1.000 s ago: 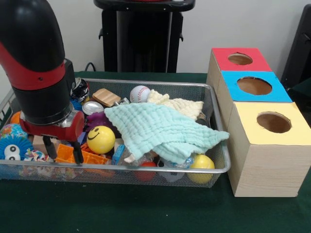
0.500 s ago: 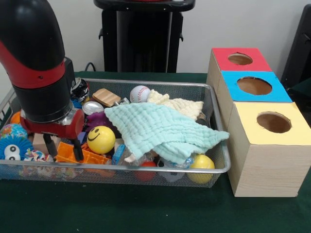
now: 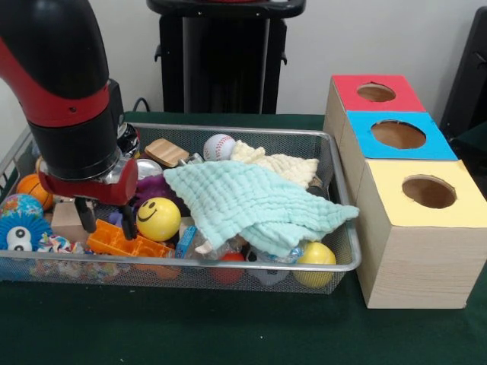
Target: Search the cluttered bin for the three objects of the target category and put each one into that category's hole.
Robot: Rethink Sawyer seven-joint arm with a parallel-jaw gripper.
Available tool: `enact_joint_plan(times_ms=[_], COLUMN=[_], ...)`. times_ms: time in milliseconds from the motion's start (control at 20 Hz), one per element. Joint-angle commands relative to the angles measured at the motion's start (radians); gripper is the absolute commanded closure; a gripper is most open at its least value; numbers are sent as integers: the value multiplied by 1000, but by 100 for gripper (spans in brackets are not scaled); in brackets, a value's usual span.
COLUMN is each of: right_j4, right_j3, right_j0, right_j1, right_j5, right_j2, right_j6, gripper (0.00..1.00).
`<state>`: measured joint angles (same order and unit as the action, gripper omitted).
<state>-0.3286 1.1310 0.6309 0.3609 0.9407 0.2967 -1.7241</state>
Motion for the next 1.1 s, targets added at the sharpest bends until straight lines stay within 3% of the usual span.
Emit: enact_joint_plan(times_ms=[50, 750, 1100], right_j4=[-42, -82, -100], right_j3=[124, 14, -29], right_j0=[8, -6, 6], right_j1=[28, -55, -39], right_j5=[51, 32, 82], right_j2=[75, 66, 67], right_j6=[239, 240, 277], gripper=[0, 0, 0])
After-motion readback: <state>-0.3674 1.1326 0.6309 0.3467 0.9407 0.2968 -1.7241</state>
